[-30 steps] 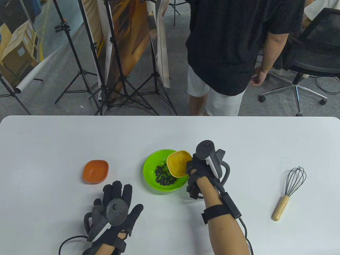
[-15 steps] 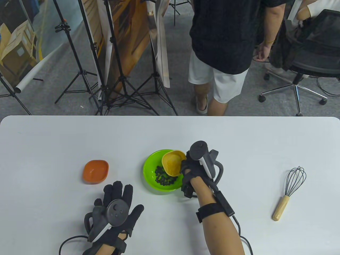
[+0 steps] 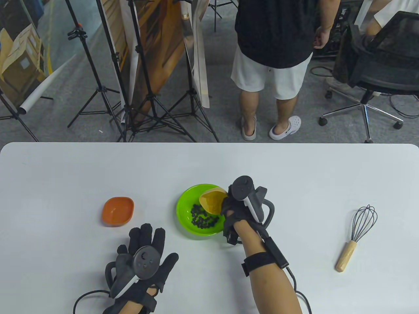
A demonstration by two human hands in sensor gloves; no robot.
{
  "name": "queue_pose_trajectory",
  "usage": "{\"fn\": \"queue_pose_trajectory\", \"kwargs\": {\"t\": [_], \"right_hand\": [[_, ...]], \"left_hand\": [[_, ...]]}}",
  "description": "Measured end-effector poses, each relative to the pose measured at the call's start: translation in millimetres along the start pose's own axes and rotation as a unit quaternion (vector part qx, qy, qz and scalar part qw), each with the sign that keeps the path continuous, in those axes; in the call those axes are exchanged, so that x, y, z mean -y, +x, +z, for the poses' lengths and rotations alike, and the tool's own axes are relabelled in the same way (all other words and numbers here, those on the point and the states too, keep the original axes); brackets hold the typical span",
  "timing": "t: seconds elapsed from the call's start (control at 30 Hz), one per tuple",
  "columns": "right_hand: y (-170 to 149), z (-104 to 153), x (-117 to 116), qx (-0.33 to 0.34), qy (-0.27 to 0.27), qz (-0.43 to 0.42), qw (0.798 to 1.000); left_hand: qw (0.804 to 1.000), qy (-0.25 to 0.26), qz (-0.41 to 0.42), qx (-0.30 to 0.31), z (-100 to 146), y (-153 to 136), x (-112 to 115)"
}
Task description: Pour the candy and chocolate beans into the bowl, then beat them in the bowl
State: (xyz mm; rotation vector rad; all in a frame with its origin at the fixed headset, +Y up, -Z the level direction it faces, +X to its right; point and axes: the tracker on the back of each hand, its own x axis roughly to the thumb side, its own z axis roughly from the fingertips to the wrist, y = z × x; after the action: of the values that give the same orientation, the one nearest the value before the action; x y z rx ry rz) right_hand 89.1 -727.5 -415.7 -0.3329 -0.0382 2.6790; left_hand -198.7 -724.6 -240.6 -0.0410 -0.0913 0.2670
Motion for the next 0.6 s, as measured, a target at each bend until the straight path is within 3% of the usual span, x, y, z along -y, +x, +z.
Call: {"fn": "queue_pose_trajectory", "kwargs": {"t": [0.6], "right_hand": [[-0.7, 6.2, 4.7, 0.027, -0.034, -0.009, 0.999]], "left_hand": [[1.000, -0.004, -0.003, 0.004, 0.4, 3.0, 1.6]]}}
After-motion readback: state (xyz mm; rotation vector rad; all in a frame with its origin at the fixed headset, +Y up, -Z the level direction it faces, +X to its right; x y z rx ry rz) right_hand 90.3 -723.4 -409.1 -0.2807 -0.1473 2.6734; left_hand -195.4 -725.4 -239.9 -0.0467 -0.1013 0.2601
